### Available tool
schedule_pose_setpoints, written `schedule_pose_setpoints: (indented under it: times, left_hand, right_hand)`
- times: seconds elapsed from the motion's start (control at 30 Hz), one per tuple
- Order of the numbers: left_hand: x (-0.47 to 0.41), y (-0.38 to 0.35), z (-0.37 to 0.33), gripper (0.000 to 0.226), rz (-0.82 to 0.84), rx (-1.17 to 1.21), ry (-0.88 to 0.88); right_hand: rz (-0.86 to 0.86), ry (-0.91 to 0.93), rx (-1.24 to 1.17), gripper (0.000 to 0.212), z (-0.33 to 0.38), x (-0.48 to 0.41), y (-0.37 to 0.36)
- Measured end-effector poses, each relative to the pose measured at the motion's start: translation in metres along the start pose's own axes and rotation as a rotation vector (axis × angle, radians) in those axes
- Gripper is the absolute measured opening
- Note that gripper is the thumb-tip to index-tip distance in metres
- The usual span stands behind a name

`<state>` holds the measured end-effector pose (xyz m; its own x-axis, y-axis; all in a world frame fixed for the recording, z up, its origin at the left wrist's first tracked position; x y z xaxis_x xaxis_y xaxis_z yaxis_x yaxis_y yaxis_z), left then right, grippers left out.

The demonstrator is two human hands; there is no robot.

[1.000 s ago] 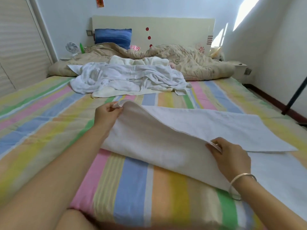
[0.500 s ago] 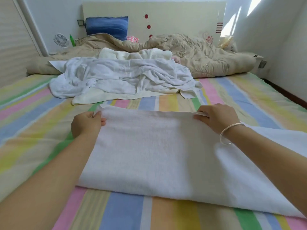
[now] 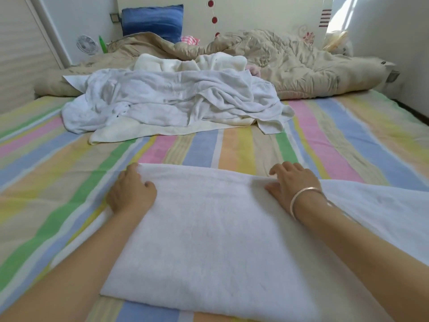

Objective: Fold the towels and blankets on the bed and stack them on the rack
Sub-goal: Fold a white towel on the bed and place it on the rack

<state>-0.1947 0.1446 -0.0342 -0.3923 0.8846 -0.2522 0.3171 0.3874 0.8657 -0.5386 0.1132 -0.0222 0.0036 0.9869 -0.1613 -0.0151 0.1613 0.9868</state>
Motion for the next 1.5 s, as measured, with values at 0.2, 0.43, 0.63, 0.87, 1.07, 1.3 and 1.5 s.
schedule_pose_setpoints:
  times: [0.2,0.43,0.63,0.87,1.07,1.3,1.5]
  left_hand:
    - [0.076,-0.005,-0.085,0.057,0.237,-0.064,-0.201]
    - [0.209,-0.028,-0.185,0.050,0.275,0.073,-0.618]
    - [0.255,-0.031,-0.251,0.032,0.255,0.194,-0.833]
    - [0.257,-0.040,-0.299,0.032,0.370,0.122,-0.869]
    - [0.236,-0.050,-0.303,0.026,0.287,0.052,-0.779]
    - [0.212,-0.084,-0.297,0.051,0.221,0.121,-0.637]
    - [0.190,-0.102,-0.306,0.062,0.275,0.067,-0.571]
  right_hand:
    - [-0.165,0.085,-0.222,0.038,0.021,0.104,0.005]
    - [-0.155,0.001,-0.117,0.047,-0.061,0.211,0.010]
    - [-0.358,0.186,-0.236,0.046,-0.143,0.273,0.029]
    - [-0.220,-0.056,-0.255,0.046,-0.240,0.254,0.050]
    - [-0.024,-0.173,-0.435,0.014,-0.270,0.221,0.065]
    - [-0.169,-0.542,-0.617,0.013,-0.320,0.111,0.070]
    - [-0.022,-0.652,-0.524,0.018,-0.358,0.059,0.036]
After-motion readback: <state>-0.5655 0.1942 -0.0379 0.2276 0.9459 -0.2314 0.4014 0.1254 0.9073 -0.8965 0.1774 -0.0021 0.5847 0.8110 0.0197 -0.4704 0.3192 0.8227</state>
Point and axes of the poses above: each hand's wrist, its own x-axis away from the middle knuckle, its own y-axis out of the back of the hand, z = x × y, the point moved 3 cm from there along -x, towards the middle knuckle, and after that the axes turned 11 degrees about -y, right-handed, at the moved point
